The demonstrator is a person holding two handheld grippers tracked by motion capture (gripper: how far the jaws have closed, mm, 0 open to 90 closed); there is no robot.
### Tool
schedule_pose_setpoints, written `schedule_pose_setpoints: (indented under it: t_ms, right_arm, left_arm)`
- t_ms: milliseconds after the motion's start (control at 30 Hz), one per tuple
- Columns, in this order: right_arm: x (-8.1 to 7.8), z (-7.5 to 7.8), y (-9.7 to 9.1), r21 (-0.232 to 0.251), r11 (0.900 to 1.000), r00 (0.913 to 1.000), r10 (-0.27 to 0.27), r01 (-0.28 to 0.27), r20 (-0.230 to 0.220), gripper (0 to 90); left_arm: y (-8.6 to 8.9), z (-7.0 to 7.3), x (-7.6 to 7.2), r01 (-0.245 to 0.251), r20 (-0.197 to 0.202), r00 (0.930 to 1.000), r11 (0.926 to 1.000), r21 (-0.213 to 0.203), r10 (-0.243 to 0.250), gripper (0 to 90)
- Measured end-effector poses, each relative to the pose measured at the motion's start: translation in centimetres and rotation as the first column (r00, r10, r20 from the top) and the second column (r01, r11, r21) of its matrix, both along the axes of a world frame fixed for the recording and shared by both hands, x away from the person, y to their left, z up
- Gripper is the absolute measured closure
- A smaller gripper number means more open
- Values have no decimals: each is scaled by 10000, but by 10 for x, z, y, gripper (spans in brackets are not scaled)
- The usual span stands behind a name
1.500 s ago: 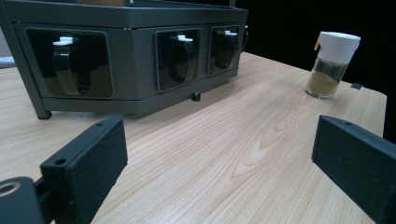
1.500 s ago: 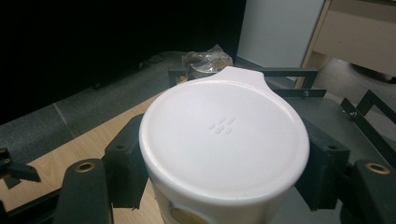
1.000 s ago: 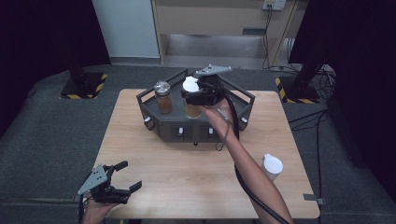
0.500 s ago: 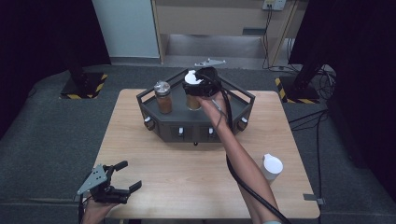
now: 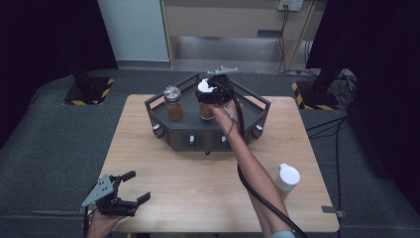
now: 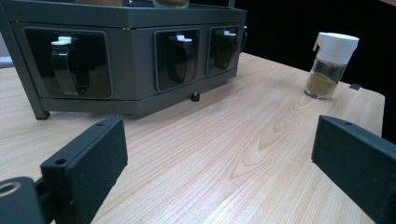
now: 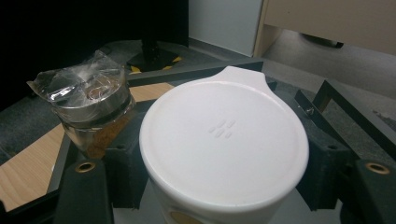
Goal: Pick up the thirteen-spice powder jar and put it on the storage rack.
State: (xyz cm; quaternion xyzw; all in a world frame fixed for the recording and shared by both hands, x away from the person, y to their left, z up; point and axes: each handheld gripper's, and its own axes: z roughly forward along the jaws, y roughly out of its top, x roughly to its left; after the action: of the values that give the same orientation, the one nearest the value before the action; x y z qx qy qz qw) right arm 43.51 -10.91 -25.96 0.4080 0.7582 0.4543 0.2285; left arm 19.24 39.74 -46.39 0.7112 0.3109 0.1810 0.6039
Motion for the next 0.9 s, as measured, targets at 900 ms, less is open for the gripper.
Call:
schedule_pose_setpoints:
  t_ms: [900]
  right_arm:
    - [3,-9,10,-114,9998,9999,149,-150,-45,302]
  left_arm:
    - [0,0,0,22,6,10000,10000,17,-22,26]
